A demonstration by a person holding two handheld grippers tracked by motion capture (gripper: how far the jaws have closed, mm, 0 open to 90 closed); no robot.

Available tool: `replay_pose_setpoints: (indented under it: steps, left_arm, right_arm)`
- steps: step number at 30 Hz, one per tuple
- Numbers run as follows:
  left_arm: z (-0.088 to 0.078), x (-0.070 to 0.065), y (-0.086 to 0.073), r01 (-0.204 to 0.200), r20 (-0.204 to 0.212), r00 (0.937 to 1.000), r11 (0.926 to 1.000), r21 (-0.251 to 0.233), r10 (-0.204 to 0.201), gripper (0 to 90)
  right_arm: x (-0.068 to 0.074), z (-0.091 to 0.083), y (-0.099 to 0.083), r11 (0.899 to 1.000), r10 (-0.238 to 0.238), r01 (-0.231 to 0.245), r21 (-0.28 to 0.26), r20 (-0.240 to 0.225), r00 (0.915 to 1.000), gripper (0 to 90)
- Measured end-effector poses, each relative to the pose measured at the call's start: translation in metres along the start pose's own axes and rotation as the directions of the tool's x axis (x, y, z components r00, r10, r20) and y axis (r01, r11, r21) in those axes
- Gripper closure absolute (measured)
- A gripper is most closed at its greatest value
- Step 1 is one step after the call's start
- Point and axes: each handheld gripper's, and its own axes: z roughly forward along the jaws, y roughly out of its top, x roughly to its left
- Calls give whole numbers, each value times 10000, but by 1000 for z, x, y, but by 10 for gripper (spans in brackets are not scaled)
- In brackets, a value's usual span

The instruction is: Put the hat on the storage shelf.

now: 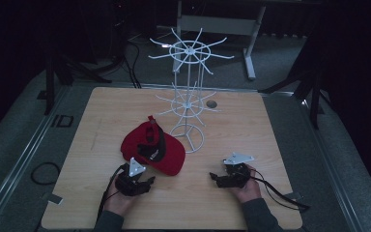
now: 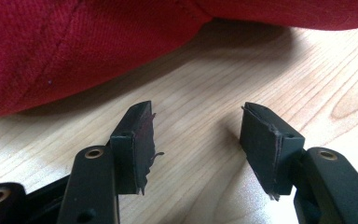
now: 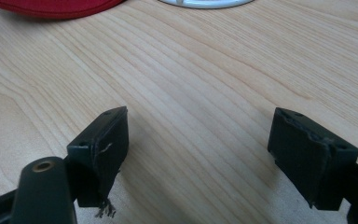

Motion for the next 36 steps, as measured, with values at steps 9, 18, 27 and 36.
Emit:
replay_pose_setpoints:
  steps: [9, 18, 27, 36]
  left_arm:
    - [0, -3, -1, -377, 286, 9989, 9993, 24, 376, 352]
    - [-8, -1, -2, -191, 786, 9968, 9996, 226, 173, 653]
    - [-21, -19, 10, -1023, 1222, 9870, 9945, -223, 1042, 889]
    - [-20, -29, 17, -109, 1944, 9807, 9988, -472, 198, 724]
  right_arm:
    - [0, 0, 0, 10000, -9, 9, 3, -1, 10000, 200]
    - [0, 0, 0, 10000, -3, 3, 5, -3, 10000, 201]
    - [0, 0, 0, 10000, -5, 5, 3, -4, 10000, 201]
    - [0, 0, 0, 10000, -5, 5, 3, -2, 10000, 201]
